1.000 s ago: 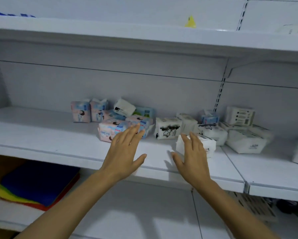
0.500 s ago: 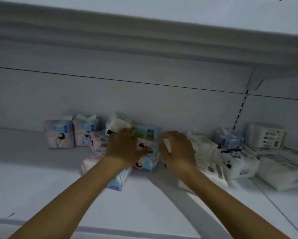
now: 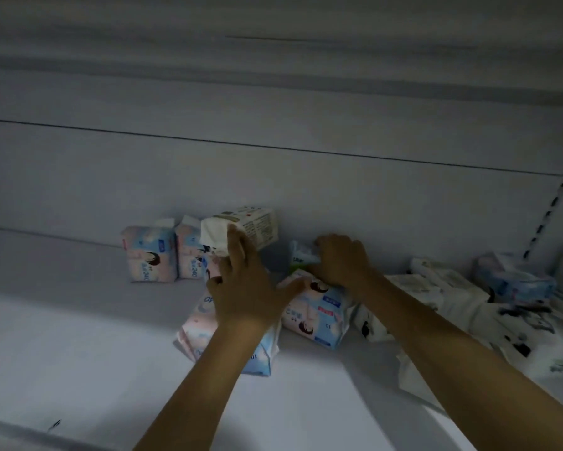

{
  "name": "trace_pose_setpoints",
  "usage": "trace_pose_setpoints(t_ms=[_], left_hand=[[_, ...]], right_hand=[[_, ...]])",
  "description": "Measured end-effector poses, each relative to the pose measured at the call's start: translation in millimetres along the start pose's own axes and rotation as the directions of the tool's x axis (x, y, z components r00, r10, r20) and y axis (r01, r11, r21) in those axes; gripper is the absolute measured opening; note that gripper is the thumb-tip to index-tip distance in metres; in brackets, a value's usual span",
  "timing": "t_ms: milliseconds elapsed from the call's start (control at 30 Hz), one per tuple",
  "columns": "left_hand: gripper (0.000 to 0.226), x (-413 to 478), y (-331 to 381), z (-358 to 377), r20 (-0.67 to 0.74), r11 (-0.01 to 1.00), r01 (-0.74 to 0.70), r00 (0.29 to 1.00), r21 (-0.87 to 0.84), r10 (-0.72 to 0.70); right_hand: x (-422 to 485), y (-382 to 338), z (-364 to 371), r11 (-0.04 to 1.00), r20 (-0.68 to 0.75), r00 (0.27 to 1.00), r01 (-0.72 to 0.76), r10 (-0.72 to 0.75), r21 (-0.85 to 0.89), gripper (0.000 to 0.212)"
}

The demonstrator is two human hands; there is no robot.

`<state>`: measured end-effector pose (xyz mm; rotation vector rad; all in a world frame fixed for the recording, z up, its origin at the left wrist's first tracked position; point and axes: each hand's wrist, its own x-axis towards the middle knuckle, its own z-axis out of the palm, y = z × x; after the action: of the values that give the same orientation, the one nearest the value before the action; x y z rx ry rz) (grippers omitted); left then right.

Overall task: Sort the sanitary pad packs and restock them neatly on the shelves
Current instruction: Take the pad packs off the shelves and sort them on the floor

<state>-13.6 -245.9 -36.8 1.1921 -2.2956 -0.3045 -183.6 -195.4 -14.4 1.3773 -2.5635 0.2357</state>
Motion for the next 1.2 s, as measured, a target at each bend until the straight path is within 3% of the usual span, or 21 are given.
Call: trace_pose_setpoints(t_ms=[67,133,167,233,333,467,633,733,800,833,933,1100,1200], left_hand=[[0.128,4,-1,2,-0.04,0.995,0.019,0.999,-0.093,-0.022],[0.123,8,-5,1,-0.079,0.972,0.036,0.995,-0.231,-0.055],[0.121,10,-8,0,-0.094,0.955,0.04,0.993,-0.295,-0.071],[0.114,12,-11,0,-0.11,0.926,0.025,0.991,-0.378,-0.072],[0.096,8,-7,0,-0.139,0.907,-0.121,0.988,-0.403,0.071],[0.072,-4,16,2,0.012,0.894,-0.38,0.919,-0.239,0.394],[0.072,-12,66,-2,-0.2,0.756,-0.48,0.876,-0.445,0.439],[0.079,-25,118,-10,-0.148,0.445,-0.333,0.904,-0.831,0.4],[0.078,-38,149,-13,-0.028,0.234,-0.143,0.9,-0.962,0.435],[0.073,-44,162,-12,0.015,0.188,-0.082,0.886,-0.979,0.463],[0.05,-66,195,-3,0.094,0.162,0.012,0.857,-0.987,0.506],[0.047,-104,255,15,0.136,0.191,0.03,0.806,-0.981,0.576],[0.046,-124,288,25,0.133,0.245,-0.031,0.769,-0.969,0.626]], right_hand=[[-2,-2,-6,0.988,-0.008,1.0,0.006,-0.007,-0.151,0.048],[-8,2,-12,0.976,-0.148,0.989,-0.016,-0.017,-0.219,0.043],[-12,7,-15,0.984,-0.25,0.968,-0.038,-0.007,-0.176,0.041],[-20,19,-20,0.995,-0.4,0.912,-0.055,0.086,0.088,0.039],[-28,27,-33,0.894,-0.43,0.869,-0.031,0.245,0.447,0.034],[-44,29,-53,0.869,-0.531,0.821,0.093,0.209,0.486,0.034],[-84,43,-78,0.815,-0.584,0.779,0.177,0.227,0.552,0.037],[-115,58,-93,0.701,-0.528,0.783,0.172,0.329,0.692,0.026],[-137,71,-102,0.629,-0.503,0.77,0.174,0.393,0.758,0.018],[-148,80,-105,0.59,-0.487,0.758,0.169,0.435,0.79,0.015],[-182,110,-112,0.501,-0.409,0.738,0.112,0.536,0.858,0.018],[-232,162,-112,0.423,-0.343,0.678,0.052,0.65,0.905,0.035],[-258,195,-113,0.485,-0.367,0.634,-0.016,0.681,0.874,0.036]])
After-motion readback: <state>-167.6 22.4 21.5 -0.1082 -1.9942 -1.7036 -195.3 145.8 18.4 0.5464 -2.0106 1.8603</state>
